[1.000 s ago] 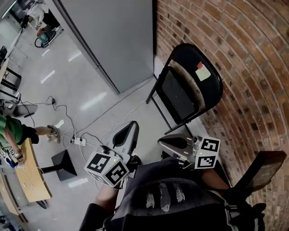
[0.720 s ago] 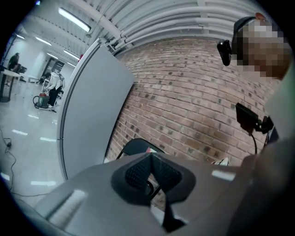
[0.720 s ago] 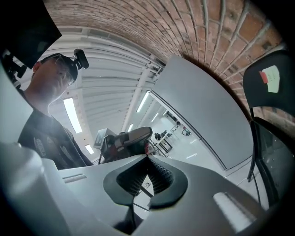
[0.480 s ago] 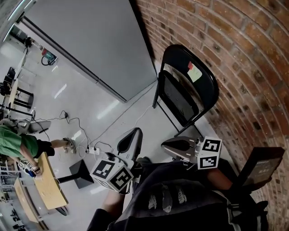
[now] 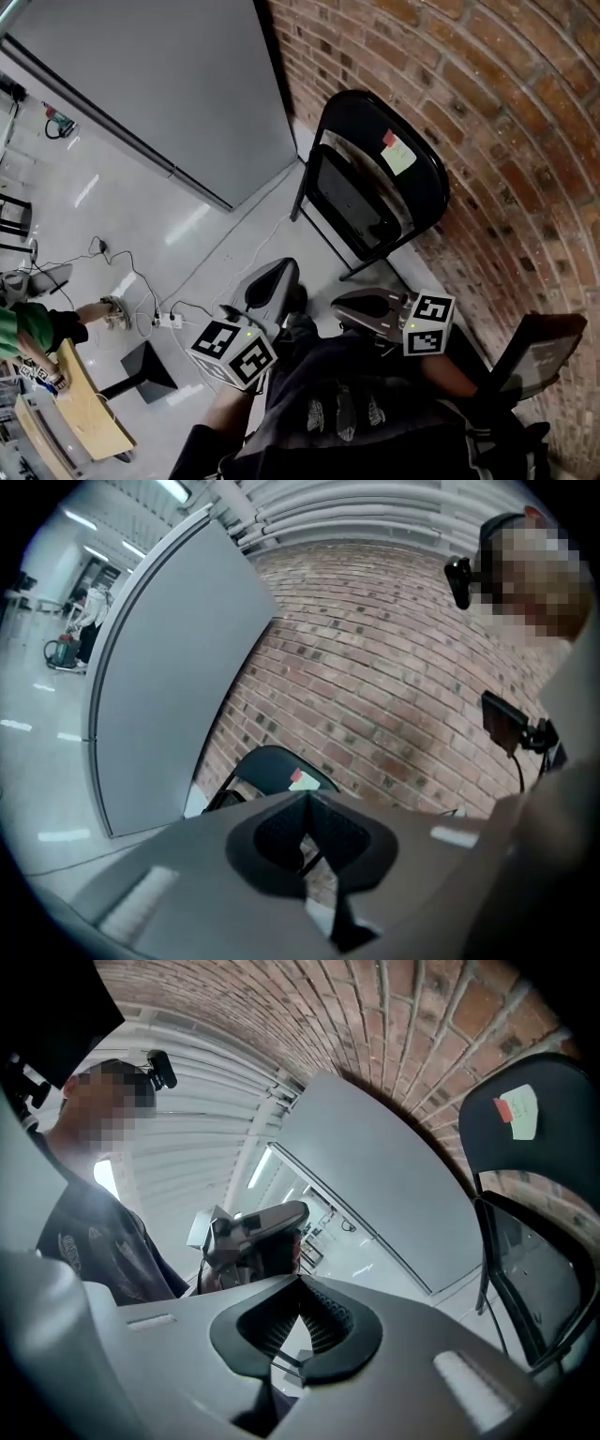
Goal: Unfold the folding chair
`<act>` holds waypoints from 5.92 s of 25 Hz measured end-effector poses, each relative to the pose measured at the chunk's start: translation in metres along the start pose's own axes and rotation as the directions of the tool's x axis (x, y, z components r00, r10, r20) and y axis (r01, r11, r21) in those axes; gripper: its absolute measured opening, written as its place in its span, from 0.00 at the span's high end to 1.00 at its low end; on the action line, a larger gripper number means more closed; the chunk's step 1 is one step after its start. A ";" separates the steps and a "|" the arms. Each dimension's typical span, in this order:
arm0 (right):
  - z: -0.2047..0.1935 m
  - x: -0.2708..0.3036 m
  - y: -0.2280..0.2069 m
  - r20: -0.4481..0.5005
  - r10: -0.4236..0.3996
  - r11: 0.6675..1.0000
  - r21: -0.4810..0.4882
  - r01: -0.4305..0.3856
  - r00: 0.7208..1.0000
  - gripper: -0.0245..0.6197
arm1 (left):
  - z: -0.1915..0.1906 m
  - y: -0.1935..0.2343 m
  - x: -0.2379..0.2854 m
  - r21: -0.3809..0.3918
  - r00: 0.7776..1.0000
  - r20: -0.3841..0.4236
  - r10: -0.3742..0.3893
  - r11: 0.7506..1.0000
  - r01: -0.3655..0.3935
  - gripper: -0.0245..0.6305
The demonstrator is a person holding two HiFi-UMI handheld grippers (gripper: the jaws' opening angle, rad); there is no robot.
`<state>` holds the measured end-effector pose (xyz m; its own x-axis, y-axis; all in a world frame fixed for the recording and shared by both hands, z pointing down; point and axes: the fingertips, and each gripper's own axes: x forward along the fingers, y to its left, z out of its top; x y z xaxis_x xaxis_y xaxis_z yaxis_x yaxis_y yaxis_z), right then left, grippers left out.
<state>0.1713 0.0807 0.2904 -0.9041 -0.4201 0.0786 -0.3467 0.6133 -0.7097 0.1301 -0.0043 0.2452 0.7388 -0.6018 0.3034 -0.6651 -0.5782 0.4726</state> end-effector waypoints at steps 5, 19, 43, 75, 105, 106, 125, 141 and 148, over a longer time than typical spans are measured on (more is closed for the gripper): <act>0.018 0.050 -0.011 0.018 -0.069 0.998 0.016 0.068 0.997 0.96 | 0.016 0.043 0.008 -0.020 0.995 -0.033 -0.092 0.996 0.091 0.96; 0.051 0.085 -0.038 0.086 -0.278 0.959 0.079 0.271 0.957 0.96 | 0.052 0.087 0.038 -0.048 0.967 -0.068 -0.246 0.969 0.243 0.96; 0.065 -0.146 -0.189 0.012 -0.621 0.772 -0.159 0.615 0.783 0.95 | -0.062 0.012 0.232 0.046 0.947 -0.322 0.017 0.999 -0.002 0.96; 0.040 -0.200 -0.309 -0.066 -0.869 0.492 -0.234 0.839 0.491 0.70 | -0.217 0.067 0.319 -0.168 0.745 -0.666 0.038 0.966 -0.199 0.54; 0.034 -0.193 -0.318 -0.055 -0.889 0.451 -0.283 0.847 0.455 0.69 | -0.274 0.092 0.390 -0.235 0.684 -0.728 0.032 0.927 -0.294 0.41; 0.034 -0.193 -0.318 -0.050 -0.888 0.451 -0.288 0.845 0.457 0.69 | -0.274 0.092 0.389 -0.227 0.679 -0.733 0.033 0.930 -0.290 0.40; 0.030 -0.189 -0.314 -0.033 -0.817 0.552 -0.337 0.763 0.576 0.72 | -0.271 0.093 0.376 -0.153 0.665 -0.737 0.119 0.929 -0.336 0.49; 0.017 -0.187 -0.311 -0.114 -0.833 0.544 -0.342 0.766 0.541 0.72 | -0.273 0.094 0.360 -0.168 0.679 -0.729 0.080 0.942 -0.292 0.50; 0.010 -0.186 -0.306 -0.139 -0.838 0.541 -0.334 0.771 0.528 0.71 | -0.278 0.097 0.338 -0.224 0.687 -0.726 0.036 0.932 -0.285 0.50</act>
<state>0.4478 -0.0354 0.4858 -0.2214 -0.6425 0.7336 -0.9687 0.2317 -0.0894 0.3458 -0.1112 0.6235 0.5628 -0.0344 0.8259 -0.8061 -0.2437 0.5392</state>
